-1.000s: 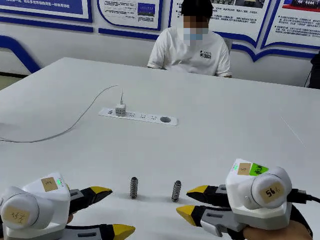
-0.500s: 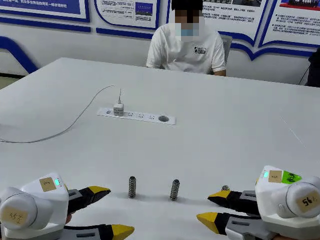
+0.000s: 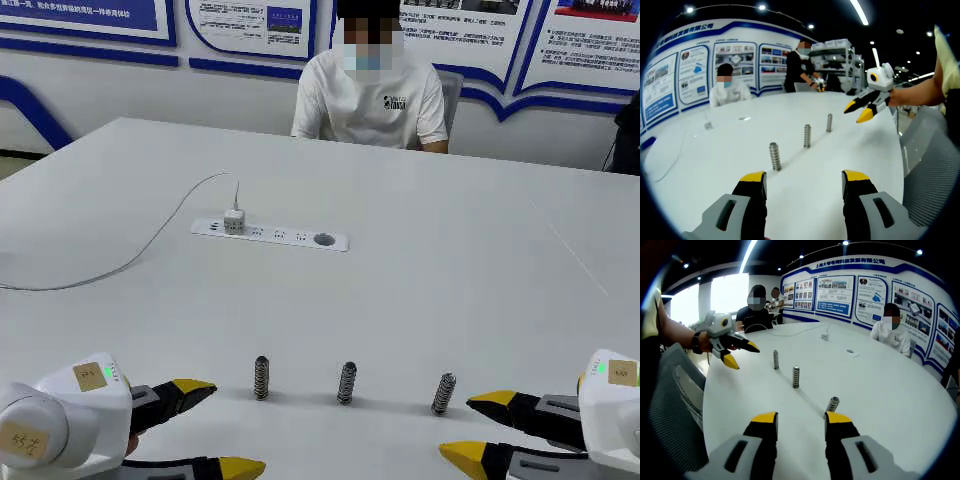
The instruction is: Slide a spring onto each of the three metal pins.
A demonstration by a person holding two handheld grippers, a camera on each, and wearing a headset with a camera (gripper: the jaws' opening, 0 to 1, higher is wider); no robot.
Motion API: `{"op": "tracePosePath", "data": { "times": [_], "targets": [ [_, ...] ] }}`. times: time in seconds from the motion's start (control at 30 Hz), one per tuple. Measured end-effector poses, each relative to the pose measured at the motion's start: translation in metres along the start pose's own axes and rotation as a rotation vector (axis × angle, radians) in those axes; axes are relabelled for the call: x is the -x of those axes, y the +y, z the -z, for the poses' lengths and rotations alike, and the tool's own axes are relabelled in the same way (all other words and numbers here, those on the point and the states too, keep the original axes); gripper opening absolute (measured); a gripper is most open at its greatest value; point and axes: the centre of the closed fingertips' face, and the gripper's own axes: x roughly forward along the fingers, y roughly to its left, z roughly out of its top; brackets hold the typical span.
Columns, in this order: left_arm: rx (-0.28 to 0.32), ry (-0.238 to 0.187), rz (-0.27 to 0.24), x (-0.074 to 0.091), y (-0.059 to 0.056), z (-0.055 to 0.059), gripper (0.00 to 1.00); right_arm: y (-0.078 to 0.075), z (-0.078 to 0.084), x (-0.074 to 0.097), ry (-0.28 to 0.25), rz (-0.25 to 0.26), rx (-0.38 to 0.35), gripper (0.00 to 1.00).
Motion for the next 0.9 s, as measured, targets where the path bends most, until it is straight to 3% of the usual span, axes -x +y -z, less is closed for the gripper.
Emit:
{"op": "tracePosePath", "data": {
  "times": [0.2,0.47,0.9],
  "targets": [
    [0.002,0.003,0.005,-0.001,-0.001,0.001,0.63,-0.008,0.003,0.009,-0.038,0.010,-0.016,0.43],
    [0.010,0.004,0.006,-0.001,-0.001,0.003,0.64,-0.007,0.009,0.014,-0.068,-0.007,-0.006,0.54],
    [0.028,0.007,-0.001,-0.002,0.000,0.007,0.65,-0.014,0.014,0.016,-0.101,0.015,-0.023,0.61]
  ]
}}
